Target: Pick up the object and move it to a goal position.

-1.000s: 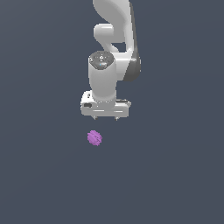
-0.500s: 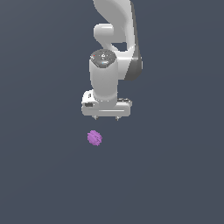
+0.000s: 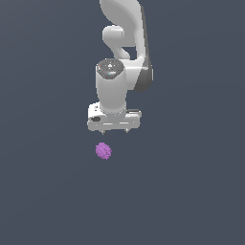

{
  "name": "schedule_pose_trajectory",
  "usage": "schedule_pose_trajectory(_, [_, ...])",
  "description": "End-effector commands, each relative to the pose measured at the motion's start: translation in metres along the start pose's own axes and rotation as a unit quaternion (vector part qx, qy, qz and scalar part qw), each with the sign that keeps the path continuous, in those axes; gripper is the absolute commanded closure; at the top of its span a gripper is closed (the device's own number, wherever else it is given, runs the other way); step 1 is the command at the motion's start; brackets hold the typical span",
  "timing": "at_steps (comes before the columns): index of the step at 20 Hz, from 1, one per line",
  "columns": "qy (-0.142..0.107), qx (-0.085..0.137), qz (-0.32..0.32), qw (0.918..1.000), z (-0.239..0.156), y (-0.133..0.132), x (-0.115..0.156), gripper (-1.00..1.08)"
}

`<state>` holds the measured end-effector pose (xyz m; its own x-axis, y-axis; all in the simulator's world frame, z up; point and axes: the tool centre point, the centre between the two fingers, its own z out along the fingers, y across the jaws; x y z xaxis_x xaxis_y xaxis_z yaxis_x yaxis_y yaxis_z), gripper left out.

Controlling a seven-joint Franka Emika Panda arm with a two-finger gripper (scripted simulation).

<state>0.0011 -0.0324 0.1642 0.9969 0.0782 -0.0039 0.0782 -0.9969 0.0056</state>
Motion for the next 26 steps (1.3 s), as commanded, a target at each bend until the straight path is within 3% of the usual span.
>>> schedule_pose_trajectory(1, [0.000, 0.000, -0.021, 0.9998, 0.004, 0.004, 0.002, -0.92])
schedule_pose_trajectory(7, [0.000, -0.001, -0.087, 0.9962, 0.016, 0.015, 0.007, -0.92])
schedule_pose_trajectory(13, [-0.001, -0.001, -0.159, 0.9873, 0.030, 0.027, 0.011, -0.92])
schedule_pose_trajectory(26, [0.001, 0.000, -0.304, 0.9526, 0.060, 0.052, 0.020, -0.92])
